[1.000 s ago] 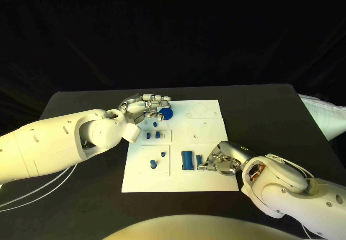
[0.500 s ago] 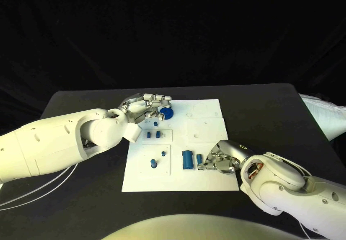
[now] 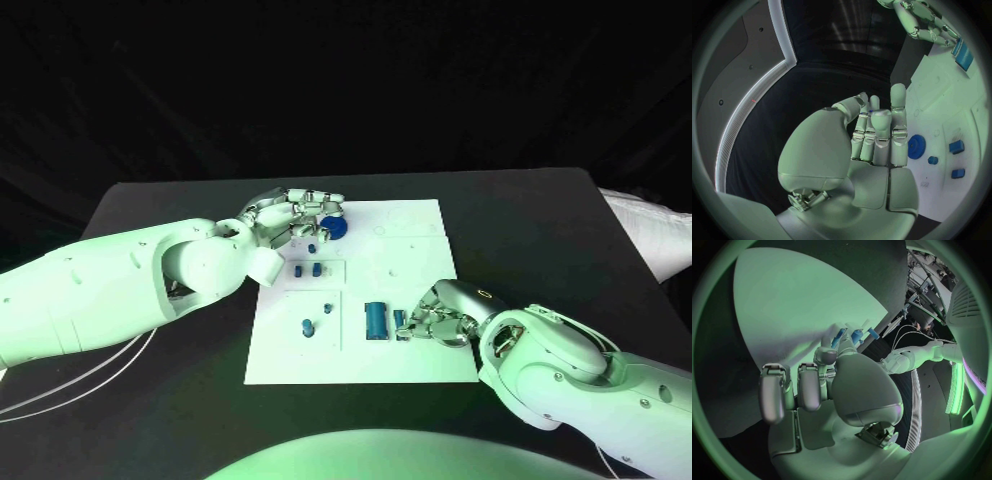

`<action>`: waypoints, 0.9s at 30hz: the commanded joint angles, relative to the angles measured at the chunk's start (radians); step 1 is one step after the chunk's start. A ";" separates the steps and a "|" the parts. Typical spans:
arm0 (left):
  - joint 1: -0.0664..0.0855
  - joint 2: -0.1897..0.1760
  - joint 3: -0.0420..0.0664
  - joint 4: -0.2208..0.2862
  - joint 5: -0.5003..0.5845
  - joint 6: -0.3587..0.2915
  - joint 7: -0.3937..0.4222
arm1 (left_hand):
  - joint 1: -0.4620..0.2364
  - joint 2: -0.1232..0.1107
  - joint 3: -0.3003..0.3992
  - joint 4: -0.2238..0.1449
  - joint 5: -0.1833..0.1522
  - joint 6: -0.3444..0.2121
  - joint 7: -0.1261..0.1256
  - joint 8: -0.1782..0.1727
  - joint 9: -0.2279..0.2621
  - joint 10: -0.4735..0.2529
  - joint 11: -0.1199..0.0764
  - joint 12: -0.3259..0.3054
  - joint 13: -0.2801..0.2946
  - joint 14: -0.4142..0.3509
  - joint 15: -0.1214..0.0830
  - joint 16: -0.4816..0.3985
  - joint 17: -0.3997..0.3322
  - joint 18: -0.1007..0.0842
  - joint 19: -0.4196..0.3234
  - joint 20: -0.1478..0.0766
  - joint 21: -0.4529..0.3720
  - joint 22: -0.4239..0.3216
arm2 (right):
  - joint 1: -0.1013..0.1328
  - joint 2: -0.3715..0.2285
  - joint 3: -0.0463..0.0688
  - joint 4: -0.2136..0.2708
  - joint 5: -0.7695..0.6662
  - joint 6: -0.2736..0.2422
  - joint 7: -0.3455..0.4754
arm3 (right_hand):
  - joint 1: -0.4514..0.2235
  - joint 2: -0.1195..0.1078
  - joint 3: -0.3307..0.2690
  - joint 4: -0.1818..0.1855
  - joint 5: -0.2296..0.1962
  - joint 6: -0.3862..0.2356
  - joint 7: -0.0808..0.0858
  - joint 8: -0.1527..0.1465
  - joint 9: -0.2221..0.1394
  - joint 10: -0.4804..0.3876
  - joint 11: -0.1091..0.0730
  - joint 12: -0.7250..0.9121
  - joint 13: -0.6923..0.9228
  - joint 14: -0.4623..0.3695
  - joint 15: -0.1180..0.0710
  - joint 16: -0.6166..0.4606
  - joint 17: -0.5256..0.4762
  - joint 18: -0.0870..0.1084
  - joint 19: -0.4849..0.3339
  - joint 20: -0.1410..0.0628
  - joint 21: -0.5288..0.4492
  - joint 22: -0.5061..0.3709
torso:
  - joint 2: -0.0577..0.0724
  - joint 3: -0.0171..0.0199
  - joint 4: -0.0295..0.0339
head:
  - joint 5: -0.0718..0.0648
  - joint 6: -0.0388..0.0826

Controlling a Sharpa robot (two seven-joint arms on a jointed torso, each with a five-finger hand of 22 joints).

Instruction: Assemble the parts on the task board

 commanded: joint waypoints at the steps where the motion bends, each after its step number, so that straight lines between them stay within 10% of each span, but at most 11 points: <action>1: -0.001 0.001 0.001 0.000 -0.004 0.018 0.005 | -0.006 -0.001 -0.005 -0.001 0.005 -0.010 0.000 0.006 0.000 -0.005 -0.001 0.003 -0.002 0.007 0.004 0.006 0.001 0.019 0.006 0.000 -0.004 -0.001 | -0.003 -0.005 -0.001 0.007 0.010 -0.035 0.016 | -0.009 0.002 -0.016 0.010 0.001 0.001 0.005 0.000 0.004 0.002 0.000 -0.010 -0.001 0.055 -0.003 -0.007 -0.004 -0.011 0.001 -0.001 -0.005 0.121 | -0.001 0.0000 -0.0004 | -0.001 0.004; 10: -0.003 0.002 0.001 -0.010 -0.001 0.009 0.015 | -0.007 -0.001 -0.006 0.000 0.004 -0.011 0.000 0.009 0.000 -0.007 0.000 0.007 -0.002 -0.021 0.004 -0.021 -0.053 0.019 0.000 0.001 -0.010 -0.004 | 0.019 -0.031 0.010 0.012 0.240 -0.188 0.117 | -0.014 -0.006 -0.046 0.021 0.044 -0.042 0.020 -0.021 -0.004 -0.045 0.013 -0.119 -0.065 0.040 0.006 -0.059 -0.072 0.001 -0.033 0.005 -0.042 0.078 | -0.010 -0.0048 -0.0038 | -0.006 0.018; 18: -0.017 0.009 0.001 -0.035 0.037 -0.064 0.056 | -0.006 -0.003 -0.013 -0.001 0.004 -0.022 0.003 0.017 0.000 -0.025 0.007 0.020 -0.009 -0.173 0.014 -0.172 -0.249 0.018 -0.082 0.007 -0.070 -0.037 | 0.100 -0.012 0.012 -0.137 0.592 -0.244 0.365 | 0.087 0.021 -0.034 -0.015 0.067 -0.085 0.038 -0.033 -0.012 -0.104 0.026 -0.259 -0.161 0.012 0.018 -0.163 -0.191 0.025 -0.096 0.017 -0.121 -0.008 | -0.043 -0.0173 -0.0246 | 0.001 0.043; 27: -0.025 0.032 0.000 -0.113 0.084 -0.170 0.109 | -0.003 -0.008 -0.002 0.015 -0.017 -0.052 0.017 0.012 -0.003 -0.060 0.036 -0.062 -0.078 -0.315 0.075 -0.589 -0.465 0.015 -0.295 0.060 -0.298 -0.221 | 0.155 0.060 0.011 -0.329 1.019 -0.185 0.637 | 0.255 0.063 0.003 -0.093 0.065 -0.172 0.078 -0.035 -0.044 -0.208 0.068 -0.525 -0.410 -0.176 0.057 -0.715 -0.696 0.127 -0.439 0.047 -0.635 -0.510 | -0.086 -0.0370 -0.0425 | -0.001 0.091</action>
